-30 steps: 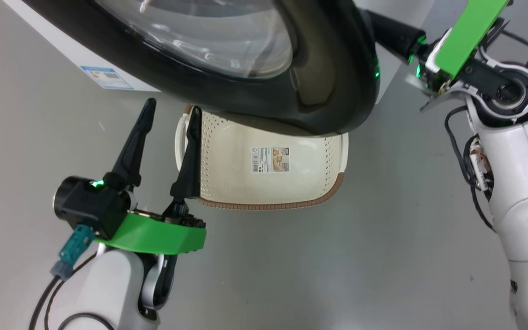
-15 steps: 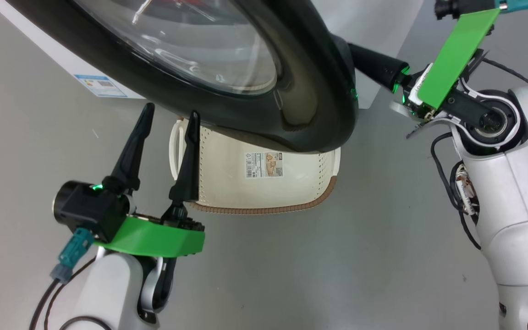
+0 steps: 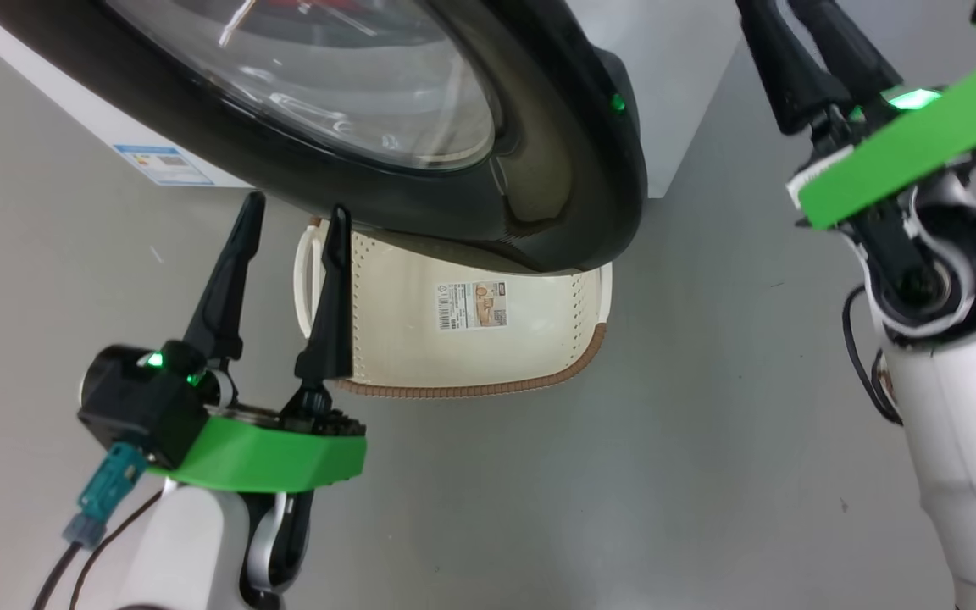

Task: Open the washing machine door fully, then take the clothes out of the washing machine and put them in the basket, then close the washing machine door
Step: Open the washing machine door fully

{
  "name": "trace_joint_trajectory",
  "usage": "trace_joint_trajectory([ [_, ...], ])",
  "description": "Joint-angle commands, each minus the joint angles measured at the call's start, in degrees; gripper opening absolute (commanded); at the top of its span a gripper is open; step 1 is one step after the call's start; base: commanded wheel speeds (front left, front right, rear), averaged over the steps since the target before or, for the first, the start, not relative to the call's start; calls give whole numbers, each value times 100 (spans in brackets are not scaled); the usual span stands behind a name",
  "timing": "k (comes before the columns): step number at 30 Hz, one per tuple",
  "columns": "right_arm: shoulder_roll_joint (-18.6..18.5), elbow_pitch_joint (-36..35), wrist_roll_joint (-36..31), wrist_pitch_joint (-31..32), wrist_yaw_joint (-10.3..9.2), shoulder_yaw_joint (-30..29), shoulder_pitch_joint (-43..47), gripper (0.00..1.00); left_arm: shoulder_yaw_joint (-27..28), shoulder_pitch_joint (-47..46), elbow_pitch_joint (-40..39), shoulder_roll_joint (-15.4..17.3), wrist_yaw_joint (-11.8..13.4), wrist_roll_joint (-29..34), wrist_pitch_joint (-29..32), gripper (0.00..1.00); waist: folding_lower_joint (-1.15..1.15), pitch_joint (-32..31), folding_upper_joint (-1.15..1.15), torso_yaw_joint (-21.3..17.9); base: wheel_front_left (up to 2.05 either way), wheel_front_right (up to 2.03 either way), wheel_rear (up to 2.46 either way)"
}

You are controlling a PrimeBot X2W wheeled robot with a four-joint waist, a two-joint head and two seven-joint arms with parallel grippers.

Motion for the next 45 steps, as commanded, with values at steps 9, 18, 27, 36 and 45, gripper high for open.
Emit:
trace_joint_trajectory([
  [9, -264, -526, -1756, -1504, 43, 289, 835, 100, 281, 284, -390, 115, 26, 107, -35, 100, 0, -22, 0, -119, 0, 0, 0],
  [18, 102, -857, -3400, -2213, 43, -144, 1664, 100, 363, 460, -599, 142, 43, 229, -35, 100, 0, -24, 0, -184, 0, 0, 0],
  [27, 342, -1103, -3962, -2390, 43, -45, 2467, 100, 474, 627, -761, 168, 42, 302, -35, 100, 0, 46, 0, -271, 0, 0, 0],
  [36, 399, -1219, -4169, -2483, 43, 248, 2926, 100, 522, 656, -807, 164, 26, 345, -35, 100, 0, 65, 0, -367, 0, 0, 0],
  [45, 430, -1308, -4272, -2528, 43, 143, 2945, 100, 542, 676, -812, 158, 39, 351, -35, 100, 0, 71, 0, -402, 0, 0, 0],
])
